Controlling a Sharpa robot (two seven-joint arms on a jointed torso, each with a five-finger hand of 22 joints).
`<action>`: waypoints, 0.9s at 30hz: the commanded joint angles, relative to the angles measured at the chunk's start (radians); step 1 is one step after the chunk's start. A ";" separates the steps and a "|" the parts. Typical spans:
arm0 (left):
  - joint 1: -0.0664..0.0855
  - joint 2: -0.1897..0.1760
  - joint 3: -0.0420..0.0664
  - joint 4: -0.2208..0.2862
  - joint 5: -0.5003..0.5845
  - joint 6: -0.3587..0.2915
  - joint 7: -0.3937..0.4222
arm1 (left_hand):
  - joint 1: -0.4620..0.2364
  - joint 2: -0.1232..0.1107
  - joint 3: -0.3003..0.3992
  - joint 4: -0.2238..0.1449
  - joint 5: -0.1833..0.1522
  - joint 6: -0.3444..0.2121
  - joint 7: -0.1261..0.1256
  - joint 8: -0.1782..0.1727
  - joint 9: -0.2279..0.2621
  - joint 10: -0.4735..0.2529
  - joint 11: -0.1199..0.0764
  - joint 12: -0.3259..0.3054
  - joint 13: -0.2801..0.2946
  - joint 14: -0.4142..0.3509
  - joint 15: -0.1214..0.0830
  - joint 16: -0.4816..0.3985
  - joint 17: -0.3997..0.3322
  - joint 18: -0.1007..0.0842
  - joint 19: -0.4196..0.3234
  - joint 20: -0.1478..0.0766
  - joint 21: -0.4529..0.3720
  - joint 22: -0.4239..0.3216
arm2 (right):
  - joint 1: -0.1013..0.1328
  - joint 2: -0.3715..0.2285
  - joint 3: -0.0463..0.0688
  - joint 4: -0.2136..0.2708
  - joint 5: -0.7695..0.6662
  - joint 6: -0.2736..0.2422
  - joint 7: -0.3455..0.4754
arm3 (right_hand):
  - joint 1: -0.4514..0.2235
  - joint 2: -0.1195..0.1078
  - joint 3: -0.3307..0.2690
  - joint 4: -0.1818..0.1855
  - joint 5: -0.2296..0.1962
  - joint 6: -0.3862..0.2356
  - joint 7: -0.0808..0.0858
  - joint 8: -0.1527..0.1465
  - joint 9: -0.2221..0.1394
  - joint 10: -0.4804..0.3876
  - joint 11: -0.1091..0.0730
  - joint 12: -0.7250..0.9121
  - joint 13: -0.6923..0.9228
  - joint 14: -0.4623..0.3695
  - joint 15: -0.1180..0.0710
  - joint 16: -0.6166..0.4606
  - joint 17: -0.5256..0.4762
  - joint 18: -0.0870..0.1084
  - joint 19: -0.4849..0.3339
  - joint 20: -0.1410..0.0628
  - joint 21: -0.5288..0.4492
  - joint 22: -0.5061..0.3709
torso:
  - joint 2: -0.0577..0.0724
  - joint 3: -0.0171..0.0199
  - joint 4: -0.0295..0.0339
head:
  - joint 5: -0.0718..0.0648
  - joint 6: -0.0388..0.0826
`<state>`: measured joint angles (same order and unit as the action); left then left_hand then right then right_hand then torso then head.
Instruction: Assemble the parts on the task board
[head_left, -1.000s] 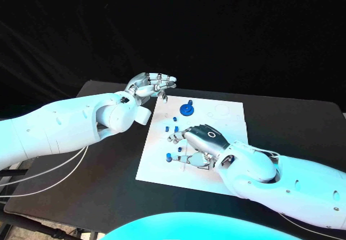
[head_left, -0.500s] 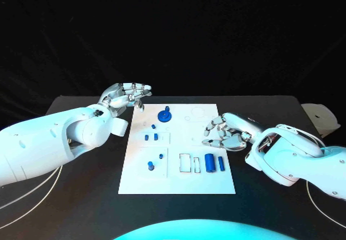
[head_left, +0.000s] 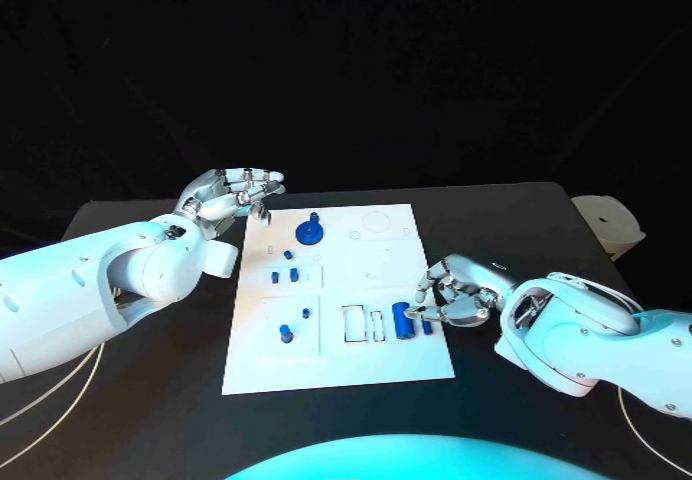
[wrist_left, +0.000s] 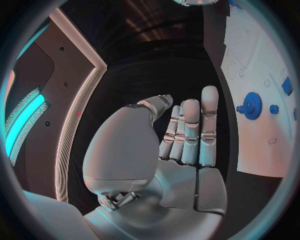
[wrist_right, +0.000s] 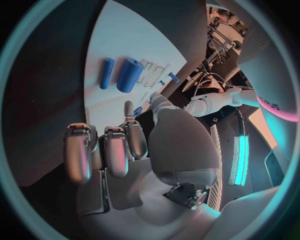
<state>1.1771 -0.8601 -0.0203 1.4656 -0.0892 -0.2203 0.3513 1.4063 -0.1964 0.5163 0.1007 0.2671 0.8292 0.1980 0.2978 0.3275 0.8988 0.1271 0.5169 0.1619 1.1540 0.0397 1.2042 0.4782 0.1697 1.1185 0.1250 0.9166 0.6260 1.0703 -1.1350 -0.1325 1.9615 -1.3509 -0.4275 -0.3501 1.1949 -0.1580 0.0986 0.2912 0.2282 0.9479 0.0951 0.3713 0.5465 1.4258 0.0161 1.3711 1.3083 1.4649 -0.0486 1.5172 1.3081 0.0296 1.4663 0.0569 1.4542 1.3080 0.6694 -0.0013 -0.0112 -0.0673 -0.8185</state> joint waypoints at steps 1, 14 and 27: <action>-0.001 0.000 0.000 0.004 0.003 0.019 0.008 | -0.009 0.000 0.006 -0.002 0.005 -0.007 -0.002 0.002 0.001 -0.006 -0.001 0.004 0.002 -0.006 0.002 -0.002 -0.002 0.013 -0.005 0.000 -0.004 -0.002 | -0.016 0.018 -0.001 -0.006 -0.094 0.003 -0.097 | -0.012 0.003 -0.011 0.001 -0.003 -0.007 -0.001 0.006 0.002 0.005 0.000 -0.001 0.034 0.079 -0.005 0.005 0.117 -0.009 0.081 -0.008 0.005 0.234 | -0.001 -0.0001 0.0019 | -0.002 -0.004; -0.001 -0.004 -0.001 0.006 0.003 0.021 0.007 | -0.011 0.000 0.006 -0.002 0.004 -0.007 -0.002 0.003 0.001 -0.008 -0.001 0.006 0.002 -0.005 0.003 -0.001 0.000 0.013 -0.005 0.001 -0.005 -0.002 | -0.039 0.076 -0.001 -0.045 -0.148 0.001 -0.146 | -0.014 0.005 -0.014 0.001 -0.004 -0.008 -0.001 0.007 0.003 0.005 0.000 0.000 0.036 0.080 -0.005 0.006 0.120 -0.010 0.082 -0.008 0.012 0.236 | 0.000 -0.0007 -0.0012 | 0.008 -0.010; -0.001 -0.006 -0.001 0.008 0.003 0.024 0.003 | -0.015 0.001 0.006 0.000 0.004 -0.008 -0.001 0.004 0.002 -0.010 -0.001 0.008 0.003 -0.006 0.003 0.000 0.000 0.013 -0.006 0.001 -0.006 -0.003 | -0.049 0.107 -0.001 -0.067 -0.187 0.041 -0.176 | -0.049 0.026 -0.071 0.002 -0.022 -0.005 -0.004 0.018 0.012 0.004 -0.002 -0.003 0.043 0.079 -0.006 0.006 0.121 -0.011 0.083 -0.008 0.018 0.238 | 0.000 -0.0001 -0.0017 | 0.008 -0.013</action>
<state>1.1770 -0.8668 -0.0215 1.4700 -0.0893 -0.2151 0.3508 1.4007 -0.1941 0.5162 0.1006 0.2671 0.8292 0.1979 0.2977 0.3284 0.8989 0.1270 0.5220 0.1631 1.1540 0.0397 1.2043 0.4783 0.1697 1.1185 0.1250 0.9166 0.6236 1.0235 -1.0326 -0.1334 1.8972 -1.4973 -0.4175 -0.4999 1.1578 -0.1314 0.0380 0.2936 0.2139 0.9475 0.0955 0.3829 0.5568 1.4257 0.0161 1.3709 1.3080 1.4649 -0.0485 1.5171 1.3077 0.0296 1.4662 0.0573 1.4657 1.3077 0.6695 -0.0014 -0.0124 -0.0582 -0.8310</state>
